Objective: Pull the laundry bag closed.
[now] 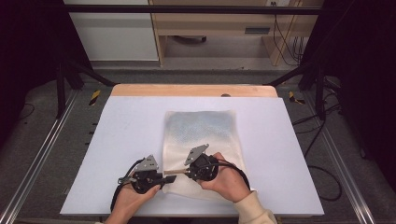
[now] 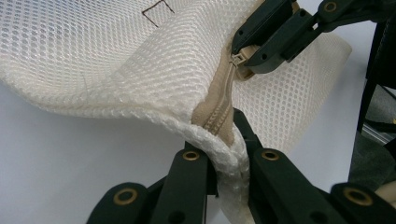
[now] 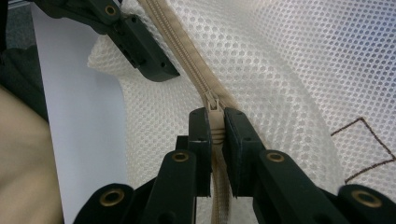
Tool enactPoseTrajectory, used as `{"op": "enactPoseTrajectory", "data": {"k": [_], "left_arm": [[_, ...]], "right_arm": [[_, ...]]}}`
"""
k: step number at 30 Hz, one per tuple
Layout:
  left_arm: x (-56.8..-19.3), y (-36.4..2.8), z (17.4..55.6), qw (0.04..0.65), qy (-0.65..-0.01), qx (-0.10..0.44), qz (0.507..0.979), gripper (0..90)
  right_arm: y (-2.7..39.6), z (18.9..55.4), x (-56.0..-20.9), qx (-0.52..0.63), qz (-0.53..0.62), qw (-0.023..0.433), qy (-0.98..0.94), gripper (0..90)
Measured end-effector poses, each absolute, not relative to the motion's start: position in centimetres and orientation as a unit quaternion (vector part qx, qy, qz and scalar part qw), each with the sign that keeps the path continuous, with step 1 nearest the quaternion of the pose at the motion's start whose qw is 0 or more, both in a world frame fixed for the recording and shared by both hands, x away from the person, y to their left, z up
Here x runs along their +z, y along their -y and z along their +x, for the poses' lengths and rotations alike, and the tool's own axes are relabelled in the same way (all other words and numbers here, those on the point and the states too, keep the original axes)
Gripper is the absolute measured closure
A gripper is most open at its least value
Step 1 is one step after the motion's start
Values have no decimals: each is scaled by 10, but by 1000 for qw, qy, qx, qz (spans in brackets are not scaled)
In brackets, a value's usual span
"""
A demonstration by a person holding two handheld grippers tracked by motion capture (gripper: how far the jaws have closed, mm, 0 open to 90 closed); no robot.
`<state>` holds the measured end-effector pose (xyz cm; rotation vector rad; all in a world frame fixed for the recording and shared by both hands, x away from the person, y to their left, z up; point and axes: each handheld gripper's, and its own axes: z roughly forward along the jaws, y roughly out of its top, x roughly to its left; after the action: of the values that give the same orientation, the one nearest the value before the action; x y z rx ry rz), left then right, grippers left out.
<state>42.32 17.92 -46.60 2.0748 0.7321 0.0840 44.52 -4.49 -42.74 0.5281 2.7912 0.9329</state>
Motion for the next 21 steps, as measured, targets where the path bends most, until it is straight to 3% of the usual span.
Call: {"op": "enactPoseTrajectory", "data": {"k": [21], "left_arm": [[-467,-179,423,453,-296,36,840,861]], "right_arm": [[55,444,-429,312,186,78,-928,821]]}}
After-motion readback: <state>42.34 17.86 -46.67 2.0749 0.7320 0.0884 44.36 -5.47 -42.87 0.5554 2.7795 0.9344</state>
